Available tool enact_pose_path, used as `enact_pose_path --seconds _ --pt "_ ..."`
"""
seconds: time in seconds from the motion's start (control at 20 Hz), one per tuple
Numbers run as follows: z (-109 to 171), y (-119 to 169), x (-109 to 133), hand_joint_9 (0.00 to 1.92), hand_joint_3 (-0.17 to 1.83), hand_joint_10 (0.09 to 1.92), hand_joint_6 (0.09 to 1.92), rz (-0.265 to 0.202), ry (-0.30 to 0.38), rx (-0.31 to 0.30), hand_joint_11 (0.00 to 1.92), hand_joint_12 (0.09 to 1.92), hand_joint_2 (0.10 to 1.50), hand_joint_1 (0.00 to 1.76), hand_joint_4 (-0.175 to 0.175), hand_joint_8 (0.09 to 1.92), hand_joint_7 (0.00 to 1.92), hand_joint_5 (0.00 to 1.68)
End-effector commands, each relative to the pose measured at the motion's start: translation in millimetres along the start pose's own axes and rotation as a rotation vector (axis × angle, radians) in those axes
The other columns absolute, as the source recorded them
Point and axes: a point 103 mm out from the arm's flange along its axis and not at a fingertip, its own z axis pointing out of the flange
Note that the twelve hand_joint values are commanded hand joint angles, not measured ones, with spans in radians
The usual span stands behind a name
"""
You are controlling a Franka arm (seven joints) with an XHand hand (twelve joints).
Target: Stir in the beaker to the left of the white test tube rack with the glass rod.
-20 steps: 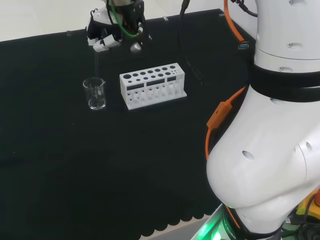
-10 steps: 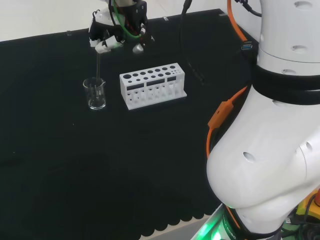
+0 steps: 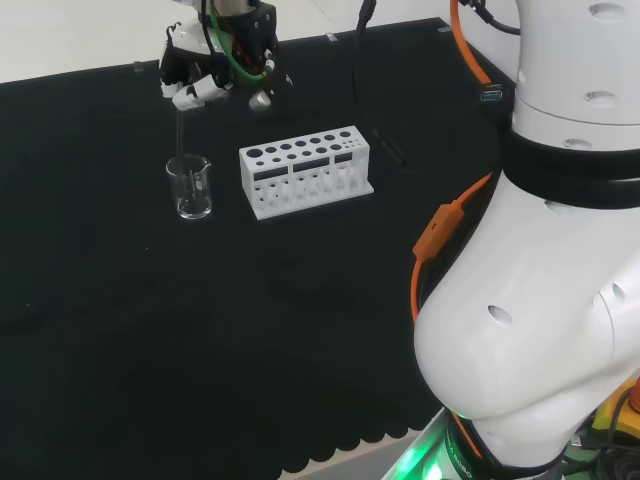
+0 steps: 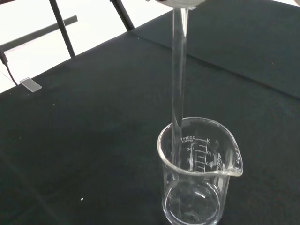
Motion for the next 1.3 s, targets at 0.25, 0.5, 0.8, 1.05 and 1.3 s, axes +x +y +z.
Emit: enact_pose_path --seconds 0.25,0.5,0.8,1.05,1.3 --pt "-3.3 -14.8 -44.7 1.89 -0.17 0.47 0.56 0.016 0.02 0.001 1.73 0.73 1.07 1.24 -0.175 0.71 1.57 1.26" --pt "-5.3 -36.1 -44.4 1.89 -0.17 0.47 0.57 0.04 0.02 0.013 1.73 0.73 1.07 1.22 -0.175 0.74 1.62 1.26" --pt "-3.9 -32.3 -16.6 1.89 -0.17 0.46 0.57 0.011 0.024 0.028 1.73 0.73 1.07 1.22 -0.175 0.75 1.62 1.26" --pt "-0.3 -8.2 -8.7 1.88 -0.17 0.46 0.56 -0.022 0.034 0.024 1.72 0.74 1.07 1.28 -0.175 0.63 1.41 1.26" --pt "3.3 6.0 -17.7 1.87 -0.17 0.46 0.55 -0.023 0.044 0.031 1.71 0.74 1.07 1.31 -0.175 0.57 1.3 1.26"
